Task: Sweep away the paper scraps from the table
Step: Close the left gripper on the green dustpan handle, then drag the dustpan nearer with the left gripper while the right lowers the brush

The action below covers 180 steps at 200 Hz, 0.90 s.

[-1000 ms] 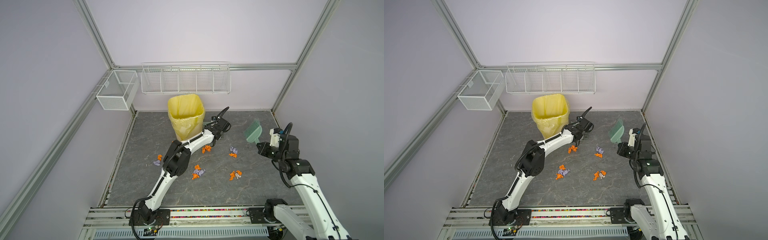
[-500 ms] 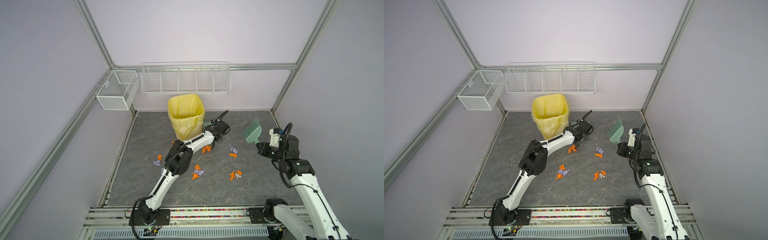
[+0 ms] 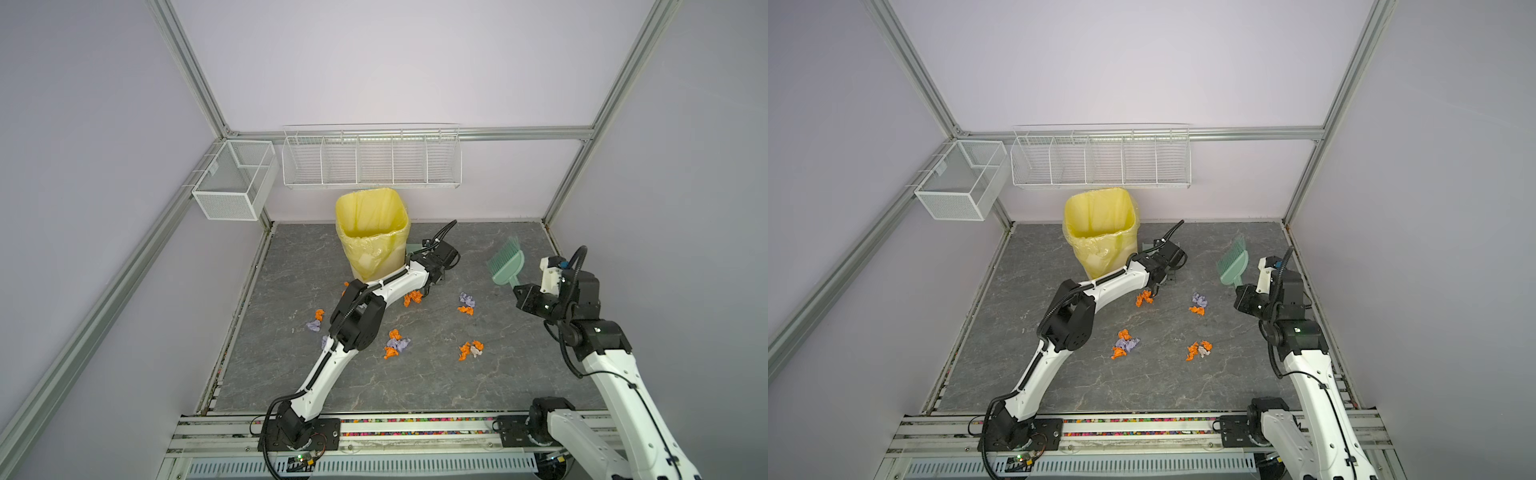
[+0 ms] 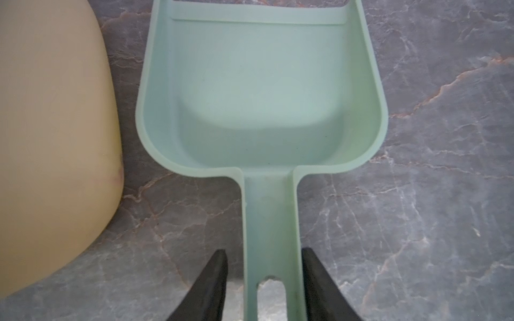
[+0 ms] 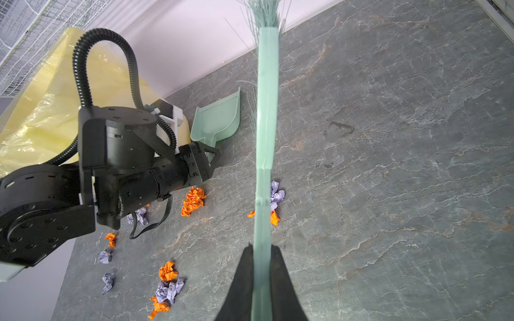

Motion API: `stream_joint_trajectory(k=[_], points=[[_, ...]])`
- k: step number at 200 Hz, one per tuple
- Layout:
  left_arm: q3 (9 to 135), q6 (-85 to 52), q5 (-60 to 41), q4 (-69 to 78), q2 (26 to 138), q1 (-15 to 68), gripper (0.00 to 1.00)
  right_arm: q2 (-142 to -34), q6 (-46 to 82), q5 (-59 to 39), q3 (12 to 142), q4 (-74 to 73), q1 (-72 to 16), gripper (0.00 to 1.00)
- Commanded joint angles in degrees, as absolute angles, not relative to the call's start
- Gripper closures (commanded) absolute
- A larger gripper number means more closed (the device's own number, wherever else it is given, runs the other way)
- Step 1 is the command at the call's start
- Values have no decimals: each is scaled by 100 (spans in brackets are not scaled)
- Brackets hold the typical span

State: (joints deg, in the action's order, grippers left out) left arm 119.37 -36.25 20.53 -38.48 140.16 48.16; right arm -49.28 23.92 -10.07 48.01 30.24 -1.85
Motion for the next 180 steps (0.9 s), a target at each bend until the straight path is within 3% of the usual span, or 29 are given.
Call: stream_joint_trajectory(k=[1, 50, 73, 107, 180], points=[[12081, -3595, 2083, -3826, 14121, 4799, 63, -4849, 2316, -975, 4886, 2977, -147, 94], [12142, -3556, 2107, -3812, 14169, 4799, 63, -4869, 2303, -1006, 4860, 2973, -145, 94], [12199, -3579, 2169, -3833, 14216, 4804, 57, -4875, 2294, -1001, 4872, 2990, -147, 94], [12200, -3557, 2147, -3747, 14233, 4800, 57, -4867, 2294, -1008, 4860, 2996, -143, 94], [12186, -3504, 1999, -3577, 14254, 4796, 72, -4905, 2365, -1064, 4746, 2878, -149, 94]])
